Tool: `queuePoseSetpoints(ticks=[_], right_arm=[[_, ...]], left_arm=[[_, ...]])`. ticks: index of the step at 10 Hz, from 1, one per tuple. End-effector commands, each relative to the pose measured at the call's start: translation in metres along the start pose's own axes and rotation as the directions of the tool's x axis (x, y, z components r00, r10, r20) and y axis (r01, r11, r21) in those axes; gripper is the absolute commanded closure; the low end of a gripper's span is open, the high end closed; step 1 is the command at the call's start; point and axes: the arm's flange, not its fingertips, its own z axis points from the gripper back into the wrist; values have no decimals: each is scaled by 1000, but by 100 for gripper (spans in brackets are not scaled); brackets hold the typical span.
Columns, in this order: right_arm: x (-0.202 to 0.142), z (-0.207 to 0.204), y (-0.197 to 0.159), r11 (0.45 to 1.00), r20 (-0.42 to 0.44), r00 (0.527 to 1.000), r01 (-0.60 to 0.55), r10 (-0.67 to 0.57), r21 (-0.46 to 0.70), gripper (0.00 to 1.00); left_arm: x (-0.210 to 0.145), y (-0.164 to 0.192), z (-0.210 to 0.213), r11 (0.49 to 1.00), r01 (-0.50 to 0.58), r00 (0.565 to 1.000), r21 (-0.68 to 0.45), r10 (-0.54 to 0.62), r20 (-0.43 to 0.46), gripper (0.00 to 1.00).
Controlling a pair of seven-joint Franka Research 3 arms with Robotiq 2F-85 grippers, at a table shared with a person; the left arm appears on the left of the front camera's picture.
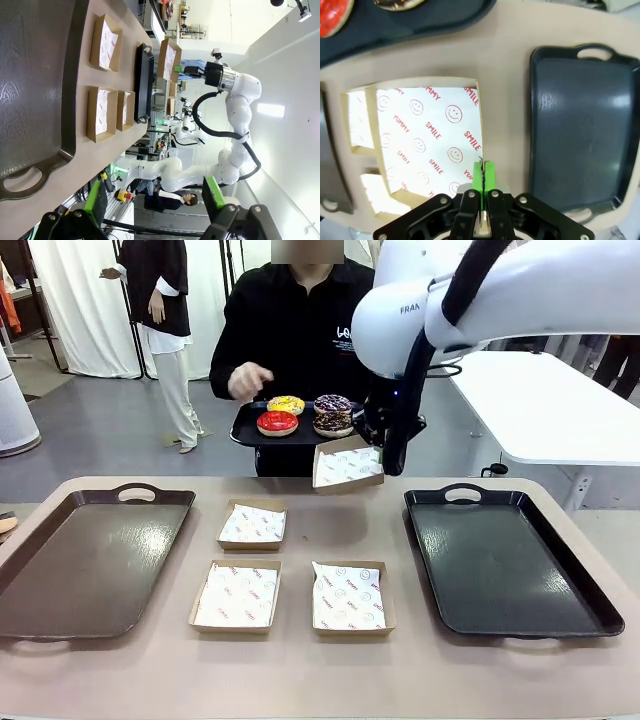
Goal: Individually package the donuts and arrange them on the tray.
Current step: Pick up one Paper togo box.
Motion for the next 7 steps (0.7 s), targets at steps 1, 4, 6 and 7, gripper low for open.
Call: queuePoseSetpoints(ticks=[1,4,6,7], right_arm=[[17,2,11,1000,-14,1000,10,-9,11,100],[14,3,6,1000,3,1000,4,-4,12,100],[14,3,6,1000,3,1000,4,-4,12,100],[14,3,6,1000,3,1000,4,-4,12,100]], left_arm=[[-1,-2,1,1000,-9,1000,-13,9,8,0],[-1,-2,1,1000,-9,1000,-13,9,8,0],[-1,-2,1,1000,-9,1000,-13,9,8,0],[-1,-2,1,1000,-9,1000,-13,9,8,0]])
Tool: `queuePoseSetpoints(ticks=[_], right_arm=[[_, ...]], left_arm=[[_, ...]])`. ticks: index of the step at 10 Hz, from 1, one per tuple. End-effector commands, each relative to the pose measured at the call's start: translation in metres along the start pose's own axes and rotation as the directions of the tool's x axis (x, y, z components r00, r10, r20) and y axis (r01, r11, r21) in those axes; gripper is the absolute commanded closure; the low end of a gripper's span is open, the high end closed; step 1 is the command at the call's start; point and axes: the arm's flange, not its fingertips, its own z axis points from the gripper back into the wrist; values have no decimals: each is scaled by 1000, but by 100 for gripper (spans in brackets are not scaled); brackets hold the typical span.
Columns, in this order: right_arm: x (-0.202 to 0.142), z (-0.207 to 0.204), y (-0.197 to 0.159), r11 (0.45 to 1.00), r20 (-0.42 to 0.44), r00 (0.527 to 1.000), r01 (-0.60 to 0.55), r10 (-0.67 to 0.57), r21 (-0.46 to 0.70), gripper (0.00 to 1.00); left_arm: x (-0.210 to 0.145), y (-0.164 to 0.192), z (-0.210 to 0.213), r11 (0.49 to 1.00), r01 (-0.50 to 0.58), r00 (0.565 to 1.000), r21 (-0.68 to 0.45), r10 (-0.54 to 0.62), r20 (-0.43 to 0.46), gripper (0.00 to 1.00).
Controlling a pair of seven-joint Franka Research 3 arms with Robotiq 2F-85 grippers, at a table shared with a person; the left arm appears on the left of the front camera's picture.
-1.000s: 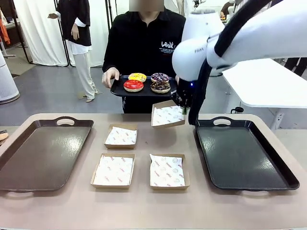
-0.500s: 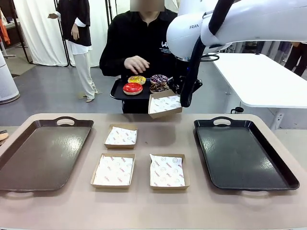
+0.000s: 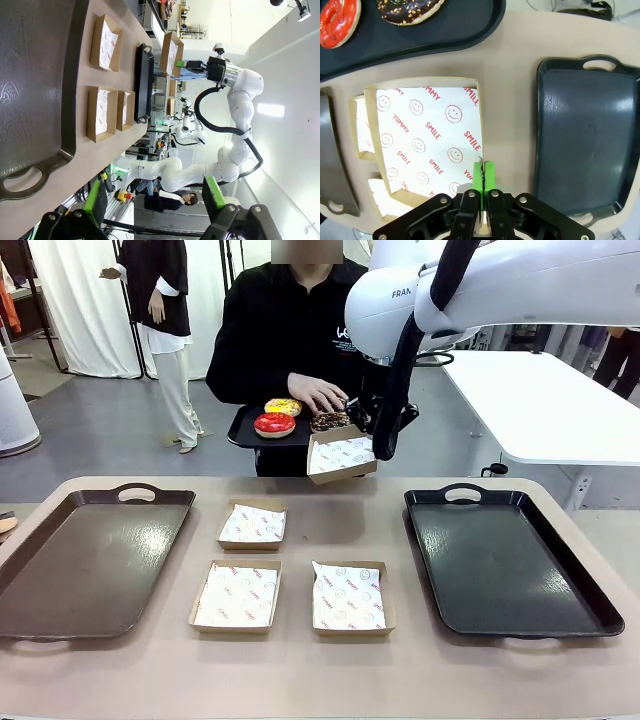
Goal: Individually package the donuts and arrange them on the tray.
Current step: Pick up one Paper togo box, then place the picked Paper togo box on the Handle tray while simultaneously picking up another Paper togo box from the table with the other hand.
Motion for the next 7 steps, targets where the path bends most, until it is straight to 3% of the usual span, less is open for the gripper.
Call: queuePoseSetpoints(ticks=[1,7], right_arm=[[-3,0,-1,1000,2,1000,7,-7,-6,100],[-3,0,-1,1000,2,1000,7,-7,-6,100]], left_arm=[[-1,-2,1,1000,-9,1000,-13,9,8,0],[-1,-2,1,1000,-9,1000,-13,9,8,0]])
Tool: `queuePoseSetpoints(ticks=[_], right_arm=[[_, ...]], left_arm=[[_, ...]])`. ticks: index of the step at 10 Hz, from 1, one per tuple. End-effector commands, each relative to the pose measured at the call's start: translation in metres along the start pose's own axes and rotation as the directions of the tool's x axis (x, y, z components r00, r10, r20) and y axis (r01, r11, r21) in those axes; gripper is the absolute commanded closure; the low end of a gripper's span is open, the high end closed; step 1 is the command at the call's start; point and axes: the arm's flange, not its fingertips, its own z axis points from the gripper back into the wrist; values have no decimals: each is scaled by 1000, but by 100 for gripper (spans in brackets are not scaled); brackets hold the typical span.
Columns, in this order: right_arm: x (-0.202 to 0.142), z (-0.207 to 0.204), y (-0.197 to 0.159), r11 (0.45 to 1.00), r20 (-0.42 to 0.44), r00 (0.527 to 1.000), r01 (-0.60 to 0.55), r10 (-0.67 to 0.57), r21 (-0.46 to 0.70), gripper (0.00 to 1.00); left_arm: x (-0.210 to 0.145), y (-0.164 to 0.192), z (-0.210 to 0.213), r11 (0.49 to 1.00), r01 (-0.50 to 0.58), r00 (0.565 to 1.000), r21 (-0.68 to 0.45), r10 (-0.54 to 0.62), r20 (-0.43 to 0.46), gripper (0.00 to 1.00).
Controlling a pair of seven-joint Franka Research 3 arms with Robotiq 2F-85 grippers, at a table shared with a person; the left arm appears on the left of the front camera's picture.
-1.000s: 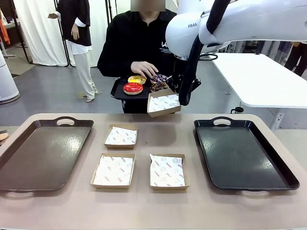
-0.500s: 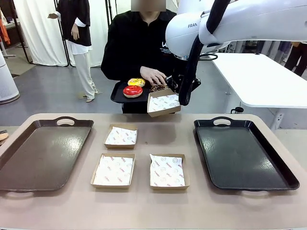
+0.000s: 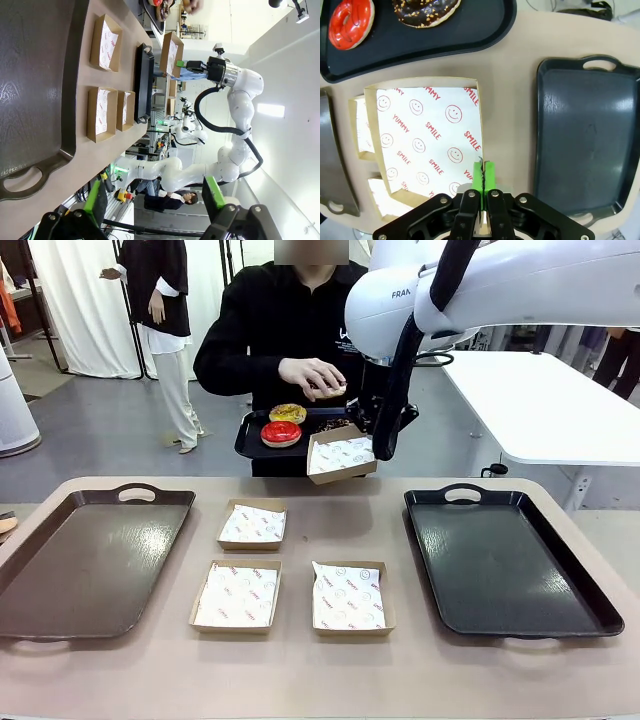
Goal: Individually package the donuts and arrange them on the tray.
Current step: Place the picked Paper togo box on the Handle tray while simultaneously picking up another Paper togo box from the table with the other hand.
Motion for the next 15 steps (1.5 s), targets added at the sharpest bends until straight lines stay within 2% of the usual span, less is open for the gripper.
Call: queuePoseSetpoints(ticks=[1,15], right_arm=[[-3,0,-1,1000,2,1000,7,-7,-6,100],[-3,0,-1,1000,2,1000,7,-7,-6,100]], left_arm=[[-1,-2,1,1000,-9,1000,-13,9,8,0],[-1,-2,1,1000,-9,1000,-13,9,8,0]])
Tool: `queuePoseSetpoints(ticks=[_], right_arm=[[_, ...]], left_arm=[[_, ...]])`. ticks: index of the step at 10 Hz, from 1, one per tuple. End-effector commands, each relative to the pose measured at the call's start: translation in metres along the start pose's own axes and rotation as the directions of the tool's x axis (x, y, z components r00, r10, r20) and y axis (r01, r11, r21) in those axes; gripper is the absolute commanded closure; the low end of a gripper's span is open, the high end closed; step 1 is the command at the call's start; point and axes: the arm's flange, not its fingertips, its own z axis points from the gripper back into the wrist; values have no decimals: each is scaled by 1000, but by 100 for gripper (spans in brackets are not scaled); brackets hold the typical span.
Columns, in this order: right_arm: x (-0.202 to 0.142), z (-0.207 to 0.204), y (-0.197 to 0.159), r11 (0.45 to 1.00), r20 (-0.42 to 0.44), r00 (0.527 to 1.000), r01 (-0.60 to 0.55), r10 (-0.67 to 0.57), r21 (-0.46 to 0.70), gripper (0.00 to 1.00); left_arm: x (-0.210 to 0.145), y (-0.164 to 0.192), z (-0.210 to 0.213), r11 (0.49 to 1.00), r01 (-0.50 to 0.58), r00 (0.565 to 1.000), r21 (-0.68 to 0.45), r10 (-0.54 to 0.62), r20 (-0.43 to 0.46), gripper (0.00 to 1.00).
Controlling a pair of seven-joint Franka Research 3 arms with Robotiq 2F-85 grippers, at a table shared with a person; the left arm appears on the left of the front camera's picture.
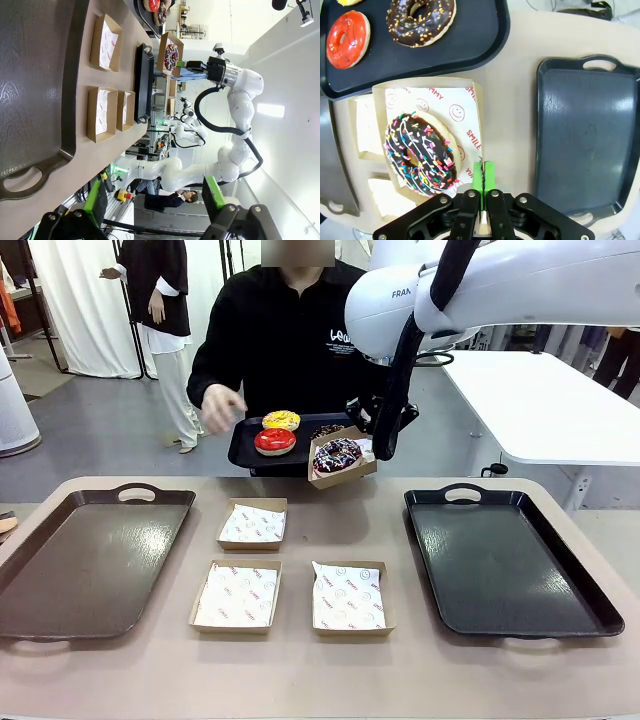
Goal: Individually package the donuts and arrange them on the tray.
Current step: Place the picked Paper togo box on the Handle tray while simultaneously picking up another Paper togo box from the table with the other hand.
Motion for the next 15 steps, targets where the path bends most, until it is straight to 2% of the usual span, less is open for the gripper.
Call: queuePoseSetpoints(ticks=[1,3,5,8,9,11,13,15], right_arm=[[0,0,0,1000,0,1000,0,0,0,99],[-2,29,-40,998,12,1000,-24,23,65,99],[-2,60,-100,998,0,1000,30,-30,62,99],[-8,58,-187,998,-67,997,42,-39,38,99],[-10,47,-210,999,-80,996,33,-30,36,99],[-10,24,-242,1000,-52,999,9,-8,17,99],[-4,-1,-253,999,-73,997,2,1,39,99],[3,-25,-259,999,-92,996,5,-1,44,99]], left_arm=[[0,0,0,1000,0,1000,0,0,0,0],[14,-33,-15,979,-14,1000,202,12,14,0],[40,-82,-30,947,-16,1000,321,23,-20,0],[82,-139,-82,860,-9,996,510,55,-76,0],[96,-152,-105,826,-17,996,563,66,-66,0],[121,-172,-158,748,-17,995,663,77,-61,0],[141,-183,-214,643,-3,996,766,66,-52,0],[160,-178,-262,532,-2,999,847,42,-24,0]])
